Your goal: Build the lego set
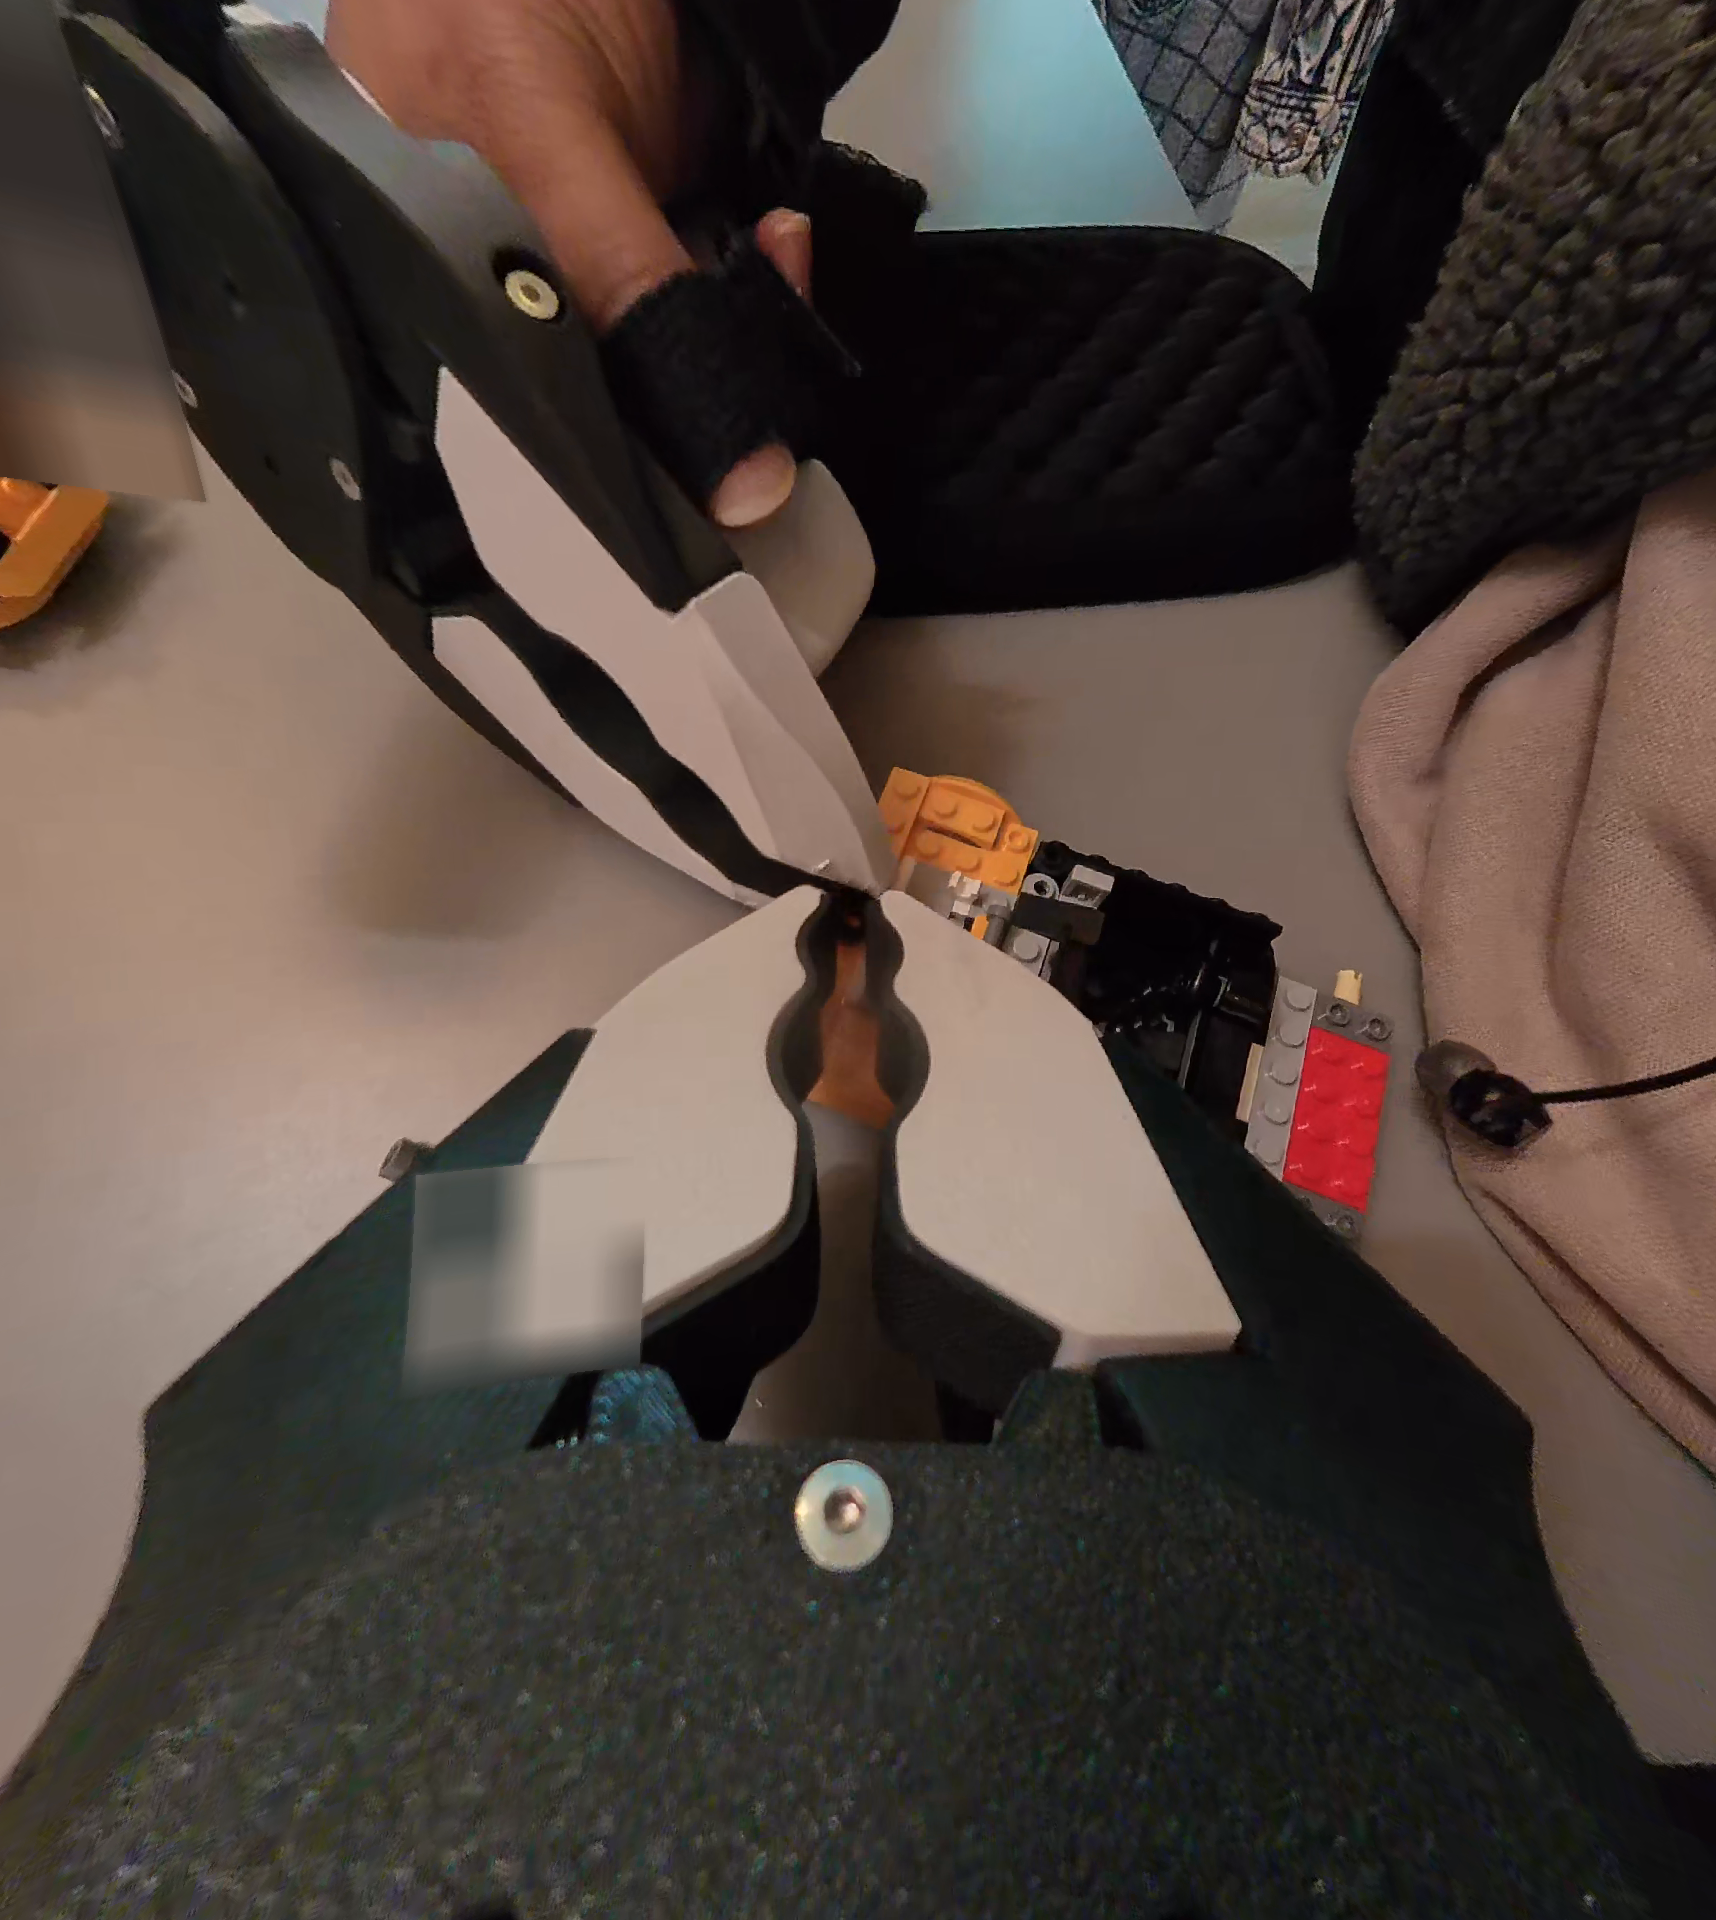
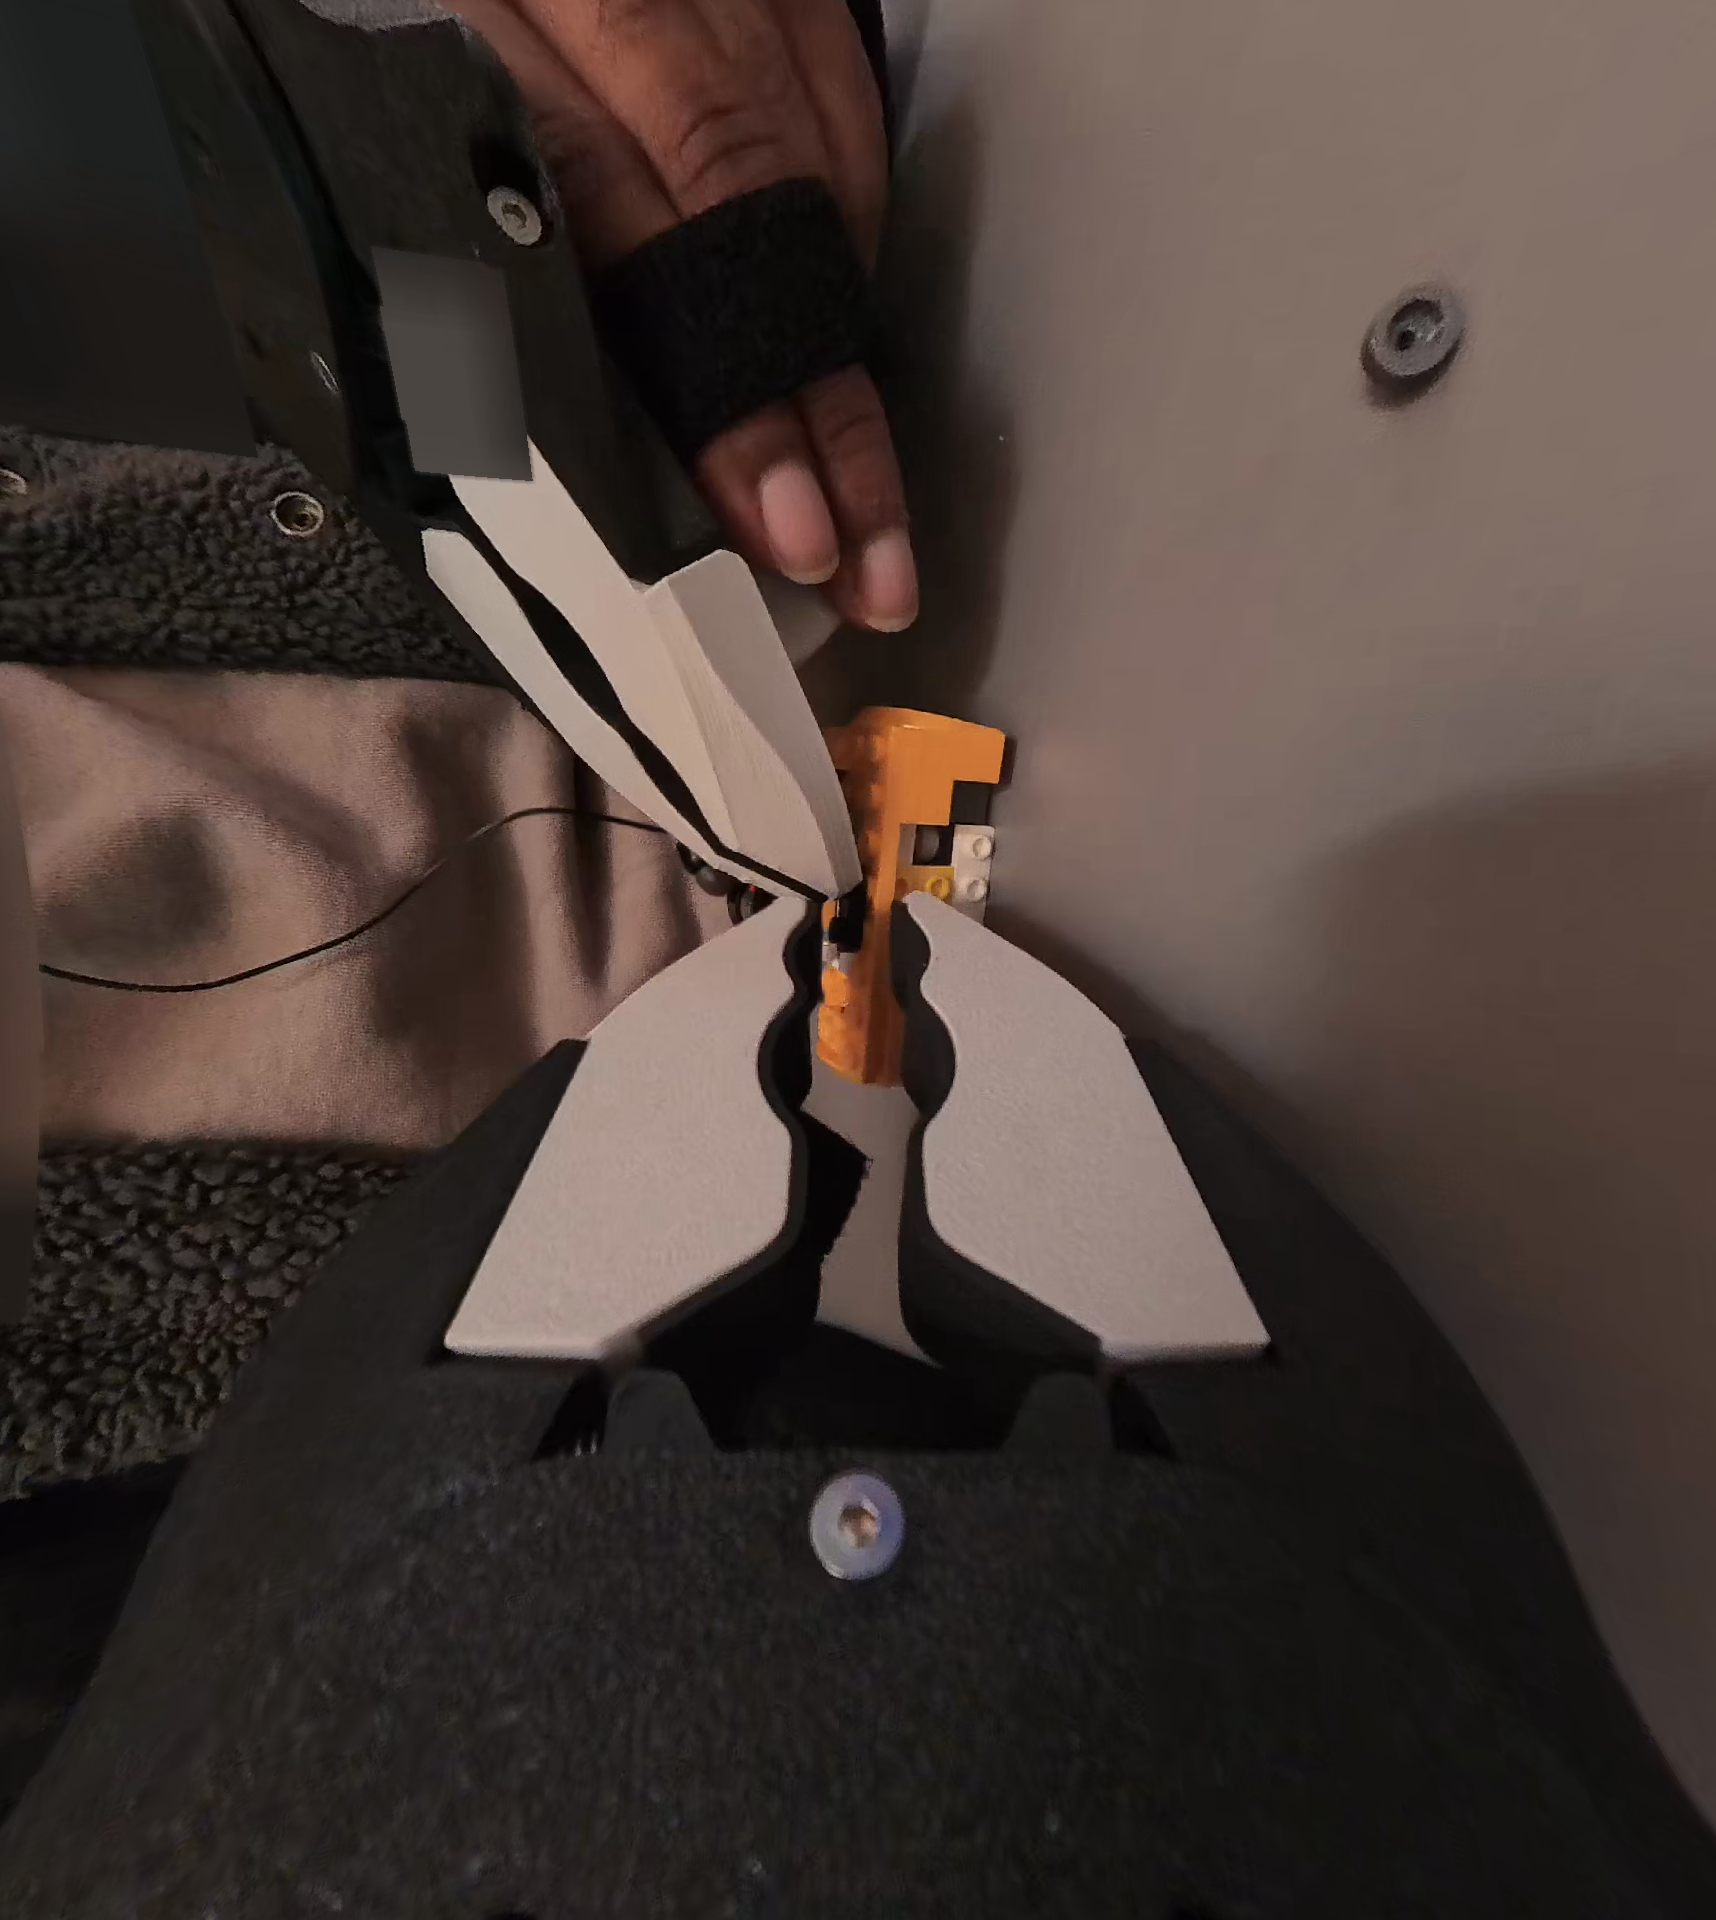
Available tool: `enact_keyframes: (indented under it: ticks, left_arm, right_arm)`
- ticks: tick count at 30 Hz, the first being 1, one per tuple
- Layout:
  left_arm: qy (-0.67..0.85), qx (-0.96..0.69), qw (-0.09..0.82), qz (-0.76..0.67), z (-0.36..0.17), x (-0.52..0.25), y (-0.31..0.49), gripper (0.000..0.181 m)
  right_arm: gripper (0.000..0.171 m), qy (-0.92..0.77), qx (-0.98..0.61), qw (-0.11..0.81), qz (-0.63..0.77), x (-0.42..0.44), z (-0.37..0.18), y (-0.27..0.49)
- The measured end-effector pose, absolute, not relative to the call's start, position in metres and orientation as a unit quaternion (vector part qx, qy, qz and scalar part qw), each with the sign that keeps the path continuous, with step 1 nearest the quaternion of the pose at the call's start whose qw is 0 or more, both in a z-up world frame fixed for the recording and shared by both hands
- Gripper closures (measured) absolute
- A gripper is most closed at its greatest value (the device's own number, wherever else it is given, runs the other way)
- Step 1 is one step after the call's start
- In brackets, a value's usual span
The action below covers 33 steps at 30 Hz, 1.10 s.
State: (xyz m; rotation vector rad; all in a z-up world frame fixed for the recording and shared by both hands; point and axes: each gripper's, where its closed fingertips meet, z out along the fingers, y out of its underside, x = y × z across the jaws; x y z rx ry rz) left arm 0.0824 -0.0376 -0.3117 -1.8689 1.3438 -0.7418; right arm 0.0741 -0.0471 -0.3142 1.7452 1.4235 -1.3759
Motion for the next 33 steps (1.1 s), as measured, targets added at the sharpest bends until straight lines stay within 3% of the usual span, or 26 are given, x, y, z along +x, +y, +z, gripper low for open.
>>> enact_keyframes:
  ticks: [16,24,33]
  left_arm:
    - [0.515,-0.723,0.363,-0.283,-0.313,0.085,-0.041,0.176]
    - [0.511,-0.722,0.372,-0.281,-0.314,0.085,-0.05,0.176]
    - [0.497,-0.724,0.37,-0.304,-0.313,0.087,-0.062,0.176]
  right_arm:
    - [0.151,0.549,0.638,0.282,-0.462,0.078,-0.32,-0.049]
    - [0.161,0.541,0.611,0.33,-0.474,0.081,-0.315,-0.062]
    - [0.162,0.559,0.602,0.302,-0.485,0.083,-0.315,-0.07]
